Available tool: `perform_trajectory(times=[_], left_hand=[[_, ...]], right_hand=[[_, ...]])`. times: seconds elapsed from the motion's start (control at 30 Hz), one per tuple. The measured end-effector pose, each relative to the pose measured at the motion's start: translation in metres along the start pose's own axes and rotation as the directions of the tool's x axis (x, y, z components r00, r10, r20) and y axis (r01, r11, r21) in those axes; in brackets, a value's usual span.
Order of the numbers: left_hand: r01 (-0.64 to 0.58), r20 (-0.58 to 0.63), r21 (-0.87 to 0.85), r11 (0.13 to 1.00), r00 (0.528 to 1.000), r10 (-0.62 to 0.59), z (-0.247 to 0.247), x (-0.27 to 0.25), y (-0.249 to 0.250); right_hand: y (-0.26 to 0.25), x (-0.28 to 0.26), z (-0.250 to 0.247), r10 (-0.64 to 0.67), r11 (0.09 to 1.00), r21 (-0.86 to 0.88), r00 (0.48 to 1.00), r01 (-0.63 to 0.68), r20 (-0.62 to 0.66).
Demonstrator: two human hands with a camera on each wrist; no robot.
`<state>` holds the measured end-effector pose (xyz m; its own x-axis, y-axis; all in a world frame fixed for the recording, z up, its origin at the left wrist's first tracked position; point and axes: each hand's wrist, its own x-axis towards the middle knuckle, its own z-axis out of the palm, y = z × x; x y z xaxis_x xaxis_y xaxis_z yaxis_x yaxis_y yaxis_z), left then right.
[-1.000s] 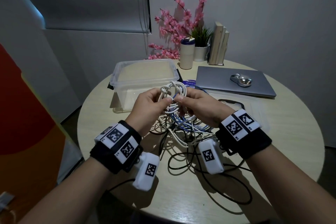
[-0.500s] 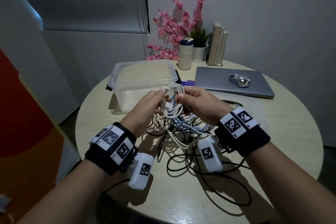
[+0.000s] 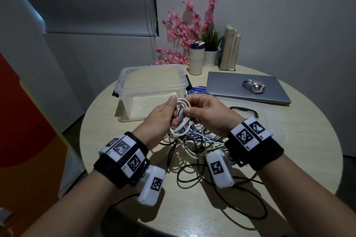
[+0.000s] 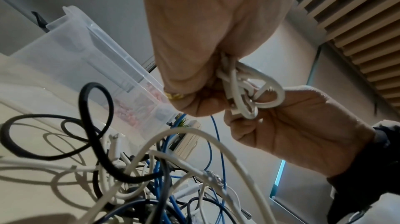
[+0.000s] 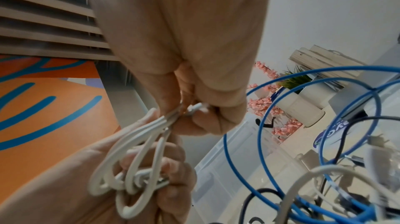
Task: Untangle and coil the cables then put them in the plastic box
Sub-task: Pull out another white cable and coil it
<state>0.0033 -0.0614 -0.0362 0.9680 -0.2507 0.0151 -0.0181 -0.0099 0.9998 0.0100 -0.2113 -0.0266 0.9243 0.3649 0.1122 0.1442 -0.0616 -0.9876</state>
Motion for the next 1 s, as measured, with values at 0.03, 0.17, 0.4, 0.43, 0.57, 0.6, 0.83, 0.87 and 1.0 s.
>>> perform_trajectory(times=[0.03, 0.17, 0.4, 0.43, 0.57, 0.6, 0.83, 0.87, 1.0], left_hand=[[-0.006, -0.001, -0.01, 1.0, 1.0, 0.006, 0.0, -0.001, -0.001], [0.017, 0.042, -0.043, 0.999, 0.999, -0.015, -0.001, -0.002, -0.003], [-0.004, -0.009, 0.047, 0.999, 1.0, 0.004, -0.005, 0.003, -0.025], [0.004, -0.014, 0.043, 0.999, 1.0, -0.003, -0.006, 0.003, -0.027], [-0.015, 0.024, 0.047, 0.999, 1.0, 0.014, -0.01, 0.0, -0.022], [-0.016, 0.027, 0.045, 0.999, 1.0, 0.015, -0.012, -0.001, -0.021], [-0.038, -0.09, 0.082, 0.996, 0.995, 0.045, -0.024, -0.004, -0.015], [-0.036, -0.103, 0.071, 0.997, 0.994, 0.043, -0.024, -0.005, -0.014], [-0.001, -0.087, 0.081, 0.997, 0.996, 0.008, -0.035, -0.012, -0.005]], right_hand=[[0.0, 0.0, 0.001, 0.002, 1.0, 0.009, 1.0, -0.002, -0.001], [0.0, 0.0, 0.004, 0.006, 0.999, 0.045, 1.0, -0.005, -0.015], [-0.001, -0.001, 0.011, 0.05, 0.998, 0.034, 0.998, -0.048, -0.032], [-0.001, -0.002, 0.012, 0.057, 0.998, 0.024, 0.998, -0.057, -0.034], [-0.003, -0.003, 0.013, 0.067, 0.998, -0.006, 0.997, -0.067, -0.033], [-0.003, -0.003, 0.013, 0.069, 0.998, -0.011, 0.997, -0.069, -0.026], [-0.007, -0.004, 0.017, 0.158, 0.975, 0.148, 0.986, -0.165, 0.061], [-0.007, -0.004, 0.018, 0.172, 0.973, 0.141, 0.982, -0.181, 0.074], [-0.003, -0.003, 0.022, 0.166, 0.973, 0.145, 0.982, -0.177, 0.085]])
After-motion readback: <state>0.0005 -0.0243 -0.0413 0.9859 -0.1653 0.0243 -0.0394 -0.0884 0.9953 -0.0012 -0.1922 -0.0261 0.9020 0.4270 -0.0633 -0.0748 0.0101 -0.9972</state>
